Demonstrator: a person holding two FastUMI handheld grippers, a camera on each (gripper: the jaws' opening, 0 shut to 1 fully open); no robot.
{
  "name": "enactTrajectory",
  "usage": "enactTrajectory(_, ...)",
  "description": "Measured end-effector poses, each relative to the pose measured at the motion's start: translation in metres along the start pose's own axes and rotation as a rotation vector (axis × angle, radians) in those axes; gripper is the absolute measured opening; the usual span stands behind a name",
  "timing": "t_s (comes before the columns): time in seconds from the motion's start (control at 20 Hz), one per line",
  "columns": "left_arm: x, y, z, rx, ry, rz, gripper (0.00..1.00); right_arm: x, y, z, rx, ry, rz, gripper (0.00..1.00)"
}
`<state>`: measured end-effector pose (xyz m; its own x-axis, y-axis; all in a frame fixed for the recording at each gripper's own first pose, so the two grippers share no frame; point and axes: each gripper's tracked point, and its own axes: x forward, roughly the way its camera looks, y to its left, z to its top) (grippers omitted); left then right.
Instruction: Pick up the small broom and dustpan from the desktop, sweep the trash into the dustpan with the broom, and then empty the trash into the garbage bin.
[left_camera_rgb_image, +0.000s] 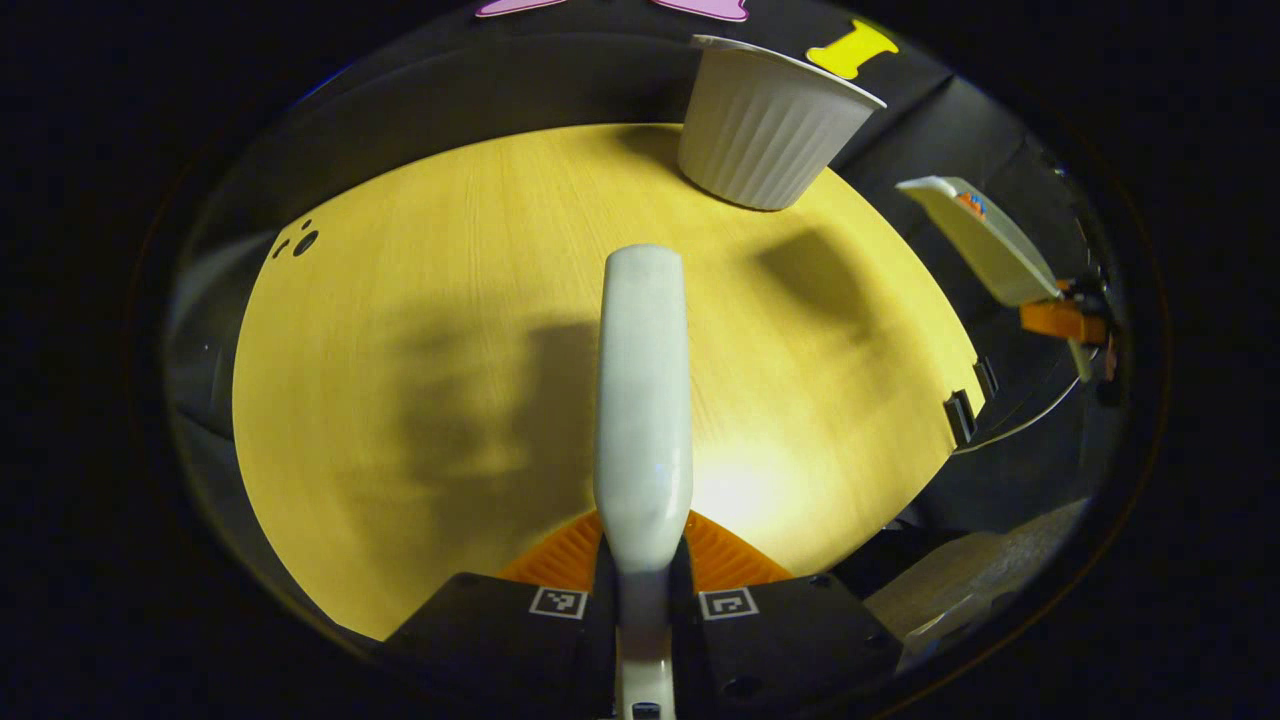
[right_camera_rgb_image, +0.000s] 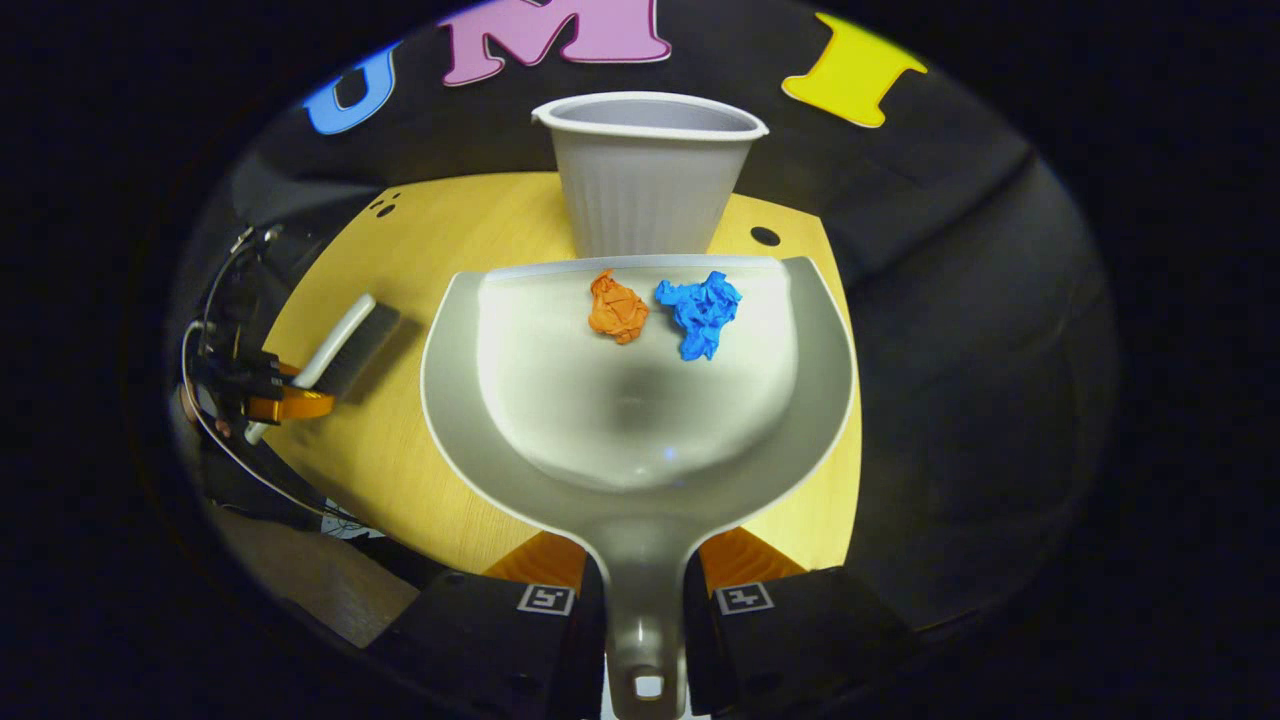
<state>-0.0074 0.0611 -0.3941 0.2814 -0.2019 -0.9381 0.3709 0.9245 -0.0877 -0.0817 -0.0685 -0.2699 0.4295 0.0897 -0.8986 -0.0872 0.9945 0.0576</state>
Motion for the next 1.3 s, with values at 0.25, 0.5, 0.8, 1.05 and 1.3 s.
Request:
enactTrajectory(0.25,0.004,0.017,-0.013,-0.034,-0.012,-0.025,0.24,-0.041,-0.049,0.079,0.029,-0.096,-0.087,0.36)
enactTrajectory(0.5,0.001,0.034,-0.018,-0.036,-0.023,-0.033,0.27,-0.051,-0.08,0.152,-0.047,-0.154,-0.227,0.36)
enactTrajectory(0.8,-0.003,0.058,-0.03,-0.046,-0.027,-0.039,0.26,-0.034,-0.088,0.21,-0.246,-0.095,-0.355,0.36)
enactTrajectory(1.05,-0.003,0.072,-0.044,-0.096,-0.033,-0.048,0.26,-0.021,-0.09,0.238,-0.455,0.027,-0.427,0.35)
enactTrajectory(1.3,-0.002,0.081,-0.057,-0.134,-0.033,-0.044,0.26,-0.019,-0.096,0.261,-0.644,0.155,-0.492,0.35)
